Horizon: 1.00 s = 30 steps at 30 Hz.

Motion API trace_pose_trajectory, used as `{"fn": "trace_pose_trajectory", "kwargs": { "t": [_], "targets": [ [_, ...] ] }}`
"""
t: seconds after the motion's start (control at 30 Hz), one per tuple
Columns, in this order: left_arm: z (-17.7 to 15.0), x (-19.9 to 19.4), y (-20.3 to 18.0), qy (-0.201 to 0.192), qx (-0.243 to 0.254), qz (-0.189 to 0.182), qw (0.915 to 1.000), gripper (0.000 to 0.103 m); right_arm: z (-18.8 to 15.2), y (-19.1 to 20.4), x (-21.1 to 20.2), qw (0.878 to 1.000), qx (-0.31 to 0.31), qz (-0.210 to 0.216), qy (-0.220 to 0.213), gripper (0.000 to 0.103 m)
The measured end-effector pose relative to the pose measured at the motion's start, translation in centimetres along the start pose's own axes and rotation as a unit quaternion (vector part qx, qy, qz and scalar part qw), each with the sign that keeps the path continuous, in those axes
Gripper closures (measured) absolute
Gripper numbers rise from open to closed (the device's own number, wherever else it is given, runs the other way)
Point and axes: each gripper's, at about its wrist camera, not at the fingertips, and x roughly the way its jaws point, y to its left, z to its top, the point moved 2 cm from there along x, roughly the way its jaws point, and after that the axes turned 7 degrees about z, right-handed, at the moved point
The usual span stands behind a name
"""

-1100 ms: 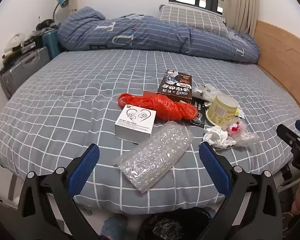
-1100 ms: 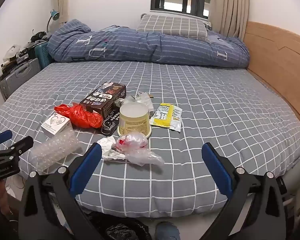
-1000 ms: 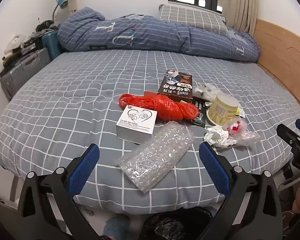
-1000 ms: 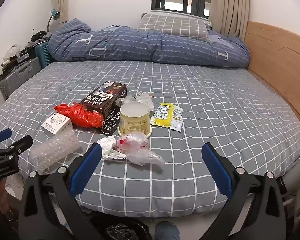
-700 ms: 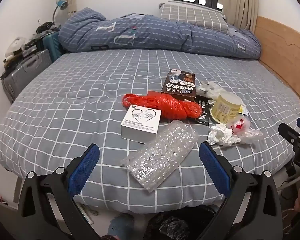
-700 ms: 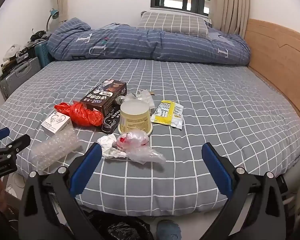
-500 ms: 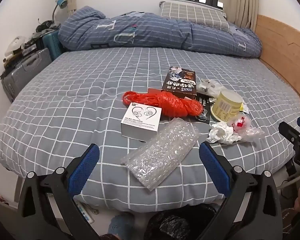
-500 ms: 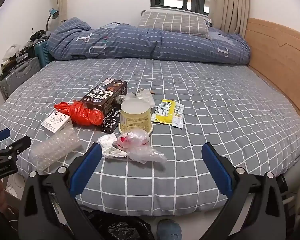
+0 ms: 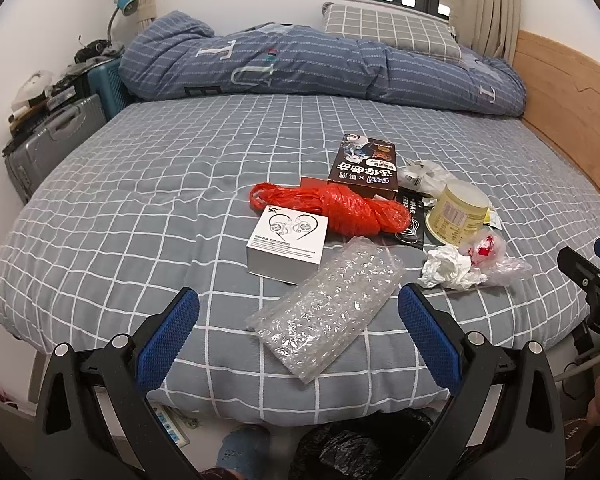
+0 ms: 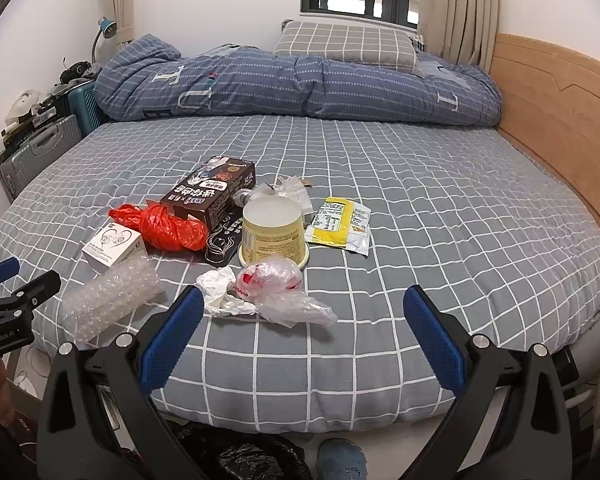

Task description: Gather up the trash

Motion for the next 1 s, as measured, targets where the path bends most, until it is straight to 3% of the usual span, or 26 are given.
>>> {"fn": "trace_pose_trajectory", "kwargs": {
  "t": [1.0],
  "targets": [
    [0.4,-1.2,-0.6,-0.004,0.013,-0.009,0.9999,0.006,0.3,-0.1,-0.3,1.0,0.002,0.003,-0.004,0.007]
  ]
}}
